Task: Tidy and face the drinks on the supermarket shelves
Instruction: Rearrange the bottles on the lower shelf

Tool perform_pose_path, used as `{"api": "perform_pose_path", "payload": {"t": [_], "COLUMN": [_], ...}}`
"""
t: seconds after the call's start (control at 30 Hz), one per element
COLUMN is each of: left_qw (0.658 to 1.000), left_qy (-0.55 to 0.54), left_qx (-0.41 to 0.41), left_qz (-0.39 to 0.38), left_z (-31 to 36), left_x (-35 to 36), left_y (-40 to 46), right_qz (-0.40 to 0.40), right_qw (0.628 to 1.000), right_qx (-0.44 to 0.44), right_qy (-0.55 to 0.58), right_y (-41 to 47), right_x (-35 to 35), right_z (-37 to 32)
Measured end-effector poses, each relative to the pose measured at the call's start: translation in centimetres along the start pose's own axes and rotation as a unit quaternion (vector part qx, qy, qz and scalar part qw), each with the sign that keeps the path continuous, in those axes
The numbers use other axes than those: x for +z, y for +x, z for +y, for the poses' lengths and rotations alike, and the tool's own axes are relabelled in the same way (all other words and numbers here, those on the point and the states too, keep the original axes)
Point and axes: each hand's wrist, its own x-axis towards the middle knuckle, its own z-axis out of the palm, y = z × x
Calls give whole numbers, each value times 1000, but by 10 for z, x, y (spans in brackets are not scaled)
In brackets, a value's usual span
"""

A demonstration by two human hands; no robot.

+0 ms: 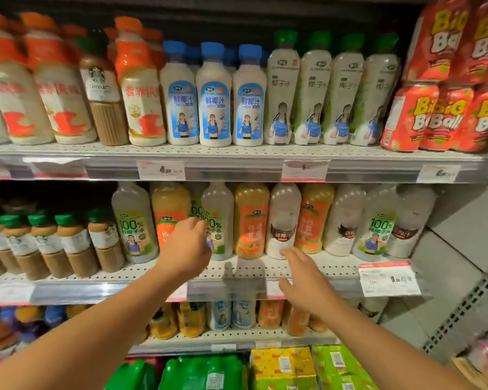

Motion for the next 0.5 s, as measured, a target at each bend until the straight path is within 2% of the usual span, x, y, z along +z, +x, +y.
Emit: {"api": "perform_pose_path", "payload": {"t": [0.07, 0.13, 0.2, 0.27, 0.5], "left_qw": [994, 973, 943, 931, 945], "left_qy": [-34, -108, -196, -240, -50], "left_qx": [-64, -167, -255, -272, -324], "left_qz": [81, 119, 89, 37, 9], "left_z": [-14, -29, -39, -45, -56], "left_x": [-13, -27, -36, -38, -26], "left_y": [8, 20, 35, 51, 79], "right_qz": [-8, -18, -24, -27, -13], "right_qw": [1000, 998, 995, 993, 993], "right_qx": [-14, -44, -78, -100, -100], "right_qy": [12, 30, 49, 58, 62], "right_y": [9, 16, 20, 24, 24], "right_x": [0, 4, 7, 9, 6], "right_z": [-7, -19, -33, -46, -63]}}
